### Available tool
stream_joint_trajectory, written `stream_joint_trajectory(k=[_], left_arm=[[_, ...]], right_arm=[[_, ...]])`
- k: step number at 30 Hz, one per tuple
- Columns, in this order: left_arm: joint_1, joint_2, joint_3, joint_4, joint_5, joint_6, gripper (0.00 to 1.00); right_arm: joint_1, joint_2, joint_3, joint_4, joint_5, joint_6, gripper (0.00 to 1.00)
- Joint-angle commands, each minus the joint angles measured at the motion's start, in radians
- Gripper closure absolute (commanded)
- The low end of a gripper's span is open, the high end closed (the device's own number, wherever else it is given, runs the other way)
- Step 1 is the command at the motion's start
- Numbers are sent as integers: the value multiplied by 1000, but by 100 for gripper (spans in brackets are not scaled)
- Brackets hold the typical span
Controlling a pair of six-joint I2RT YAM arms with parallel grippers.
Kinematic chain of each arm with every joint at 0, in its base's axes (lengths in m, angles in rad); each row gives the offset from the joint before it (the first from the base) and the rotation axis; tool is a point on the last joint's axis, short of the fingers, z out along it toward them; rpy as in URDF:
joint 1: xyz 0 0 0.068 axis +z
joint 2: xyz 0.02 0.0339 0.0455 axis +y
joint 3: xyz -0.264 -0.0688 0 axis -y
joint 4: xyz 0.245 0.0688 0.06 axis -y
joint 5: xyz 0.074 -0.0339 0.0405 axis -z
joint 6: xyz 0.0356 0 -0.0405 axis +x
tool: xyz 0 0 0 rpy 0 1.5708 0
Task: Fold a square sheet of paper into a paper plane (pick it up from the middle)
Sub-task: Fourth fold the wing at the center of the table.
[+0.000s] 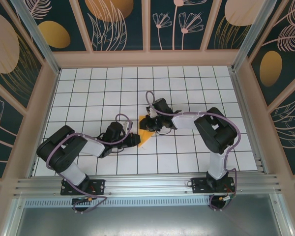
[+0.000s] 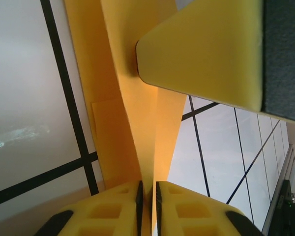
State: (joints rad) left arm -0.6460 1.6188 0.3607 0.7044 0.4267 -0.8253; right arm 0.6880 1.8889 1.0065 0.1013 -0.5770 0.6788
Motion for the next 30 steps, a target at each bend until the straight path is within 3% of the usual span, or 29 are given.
stream_joint_trajectory(k=[1,5,11,17,30], left_arm=[[8,-20,-19,-30,-14,27,78],[8,-23,-22,-39,-11,36,82],[8,-15,-15,-37,-8,38,96],[7,11,-19,-32,-7,25,100],[7,-19,-46,-45,-27,10,85]], right_arm=[[-5,11,27,12,-2,-5,82],[-5,11,28,11,-1,-6,82],[-7,21,35,5,1,-7,82],[-7,44,39,0,12,-7,82],[-18,86,36,11,23,-1,82]])
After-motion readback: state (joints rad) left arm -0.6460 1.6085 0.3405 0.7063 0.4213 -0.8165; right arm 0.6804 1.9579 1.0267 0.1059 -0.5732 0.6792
